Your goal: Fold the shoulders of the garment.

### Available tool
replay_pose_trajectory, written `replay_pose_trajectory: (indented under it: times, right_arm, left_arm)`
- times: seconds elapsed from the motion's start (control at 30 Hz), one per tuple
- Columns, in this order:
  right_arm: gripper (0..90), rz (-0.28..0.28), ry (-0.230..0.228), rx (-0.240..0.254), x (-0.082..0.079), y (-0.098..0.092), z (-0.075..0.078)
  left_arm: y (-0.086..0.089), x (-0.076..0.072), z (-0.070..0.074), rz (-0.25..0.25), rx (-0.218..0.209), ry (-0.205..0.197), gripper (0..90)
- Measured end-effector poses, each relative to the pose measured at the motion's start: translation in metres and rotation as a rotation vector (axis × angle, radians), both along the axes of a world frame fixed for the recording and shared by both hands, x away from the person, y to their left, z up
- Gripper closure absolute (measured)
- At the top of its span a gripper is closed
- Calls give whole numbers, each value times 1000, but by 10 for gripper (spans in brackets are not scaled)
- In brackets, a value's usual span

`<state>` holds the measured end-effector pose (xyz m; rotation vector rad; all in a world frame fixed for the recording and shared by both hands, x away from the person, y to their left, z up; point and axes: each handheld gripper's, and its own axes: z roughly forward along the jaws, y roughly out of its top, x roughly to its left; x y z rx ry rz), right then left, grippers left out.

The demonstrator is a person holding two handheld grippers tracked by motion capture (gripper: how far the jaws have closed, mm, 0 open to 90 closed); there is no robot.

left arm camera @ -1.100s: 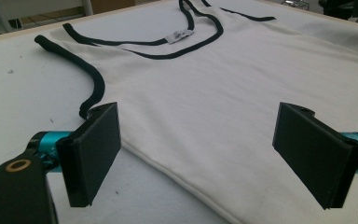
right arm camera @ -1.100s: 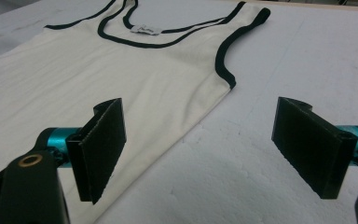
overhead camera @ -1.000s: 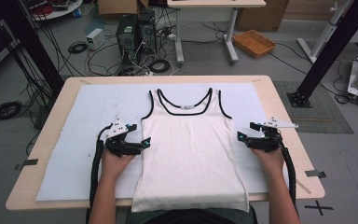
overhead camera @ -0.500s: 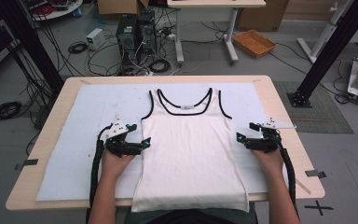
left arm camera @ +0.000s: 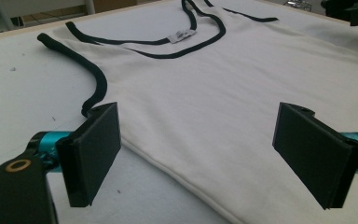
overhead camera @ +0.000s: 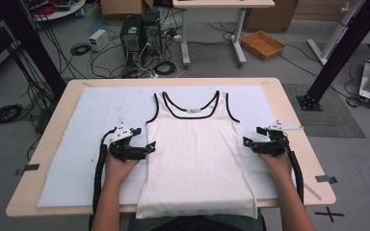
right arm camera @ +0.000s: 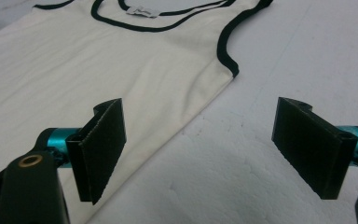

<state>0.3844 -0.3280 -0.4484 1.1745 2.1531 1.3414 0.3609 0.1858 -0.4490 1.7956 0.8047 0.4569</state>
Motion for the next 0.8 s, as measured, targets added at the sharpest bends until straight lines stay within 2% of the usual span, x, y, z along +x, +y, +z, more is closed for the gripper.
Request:
replay_pose_trajectory:
  times: [0.03, 0.13, 0.37, 0.57, 0.73, 0.8]
  right_arm:
    - [179, -19, 10, 19, 3, -1, 1]
    - [179, -15, 4, 21, 9, 1, 8]
    - [179, 18, 6, -15, 33, 19, 35]
    - [179, 31, 35, -44, 62, 31, 49]
    - [179, 21, 53, -65, 83, 35, 59]
    - [180, 8, 62, -66, 90, 36, 58]
  left_arm:
    - [0, 0, 0, 1, 1, 0, 153]
    - [-1, 0, 0, 4, 6, -1, 153]
    - [-1, 0, 0, -2, 7, -3, 156]
    - [0, 0, 0, -1, -1, 2, 156]
    - [0, 0, 0, -2, 2, 1, 156]
    - [0, 0, 0, -1, 0, -1, 156]
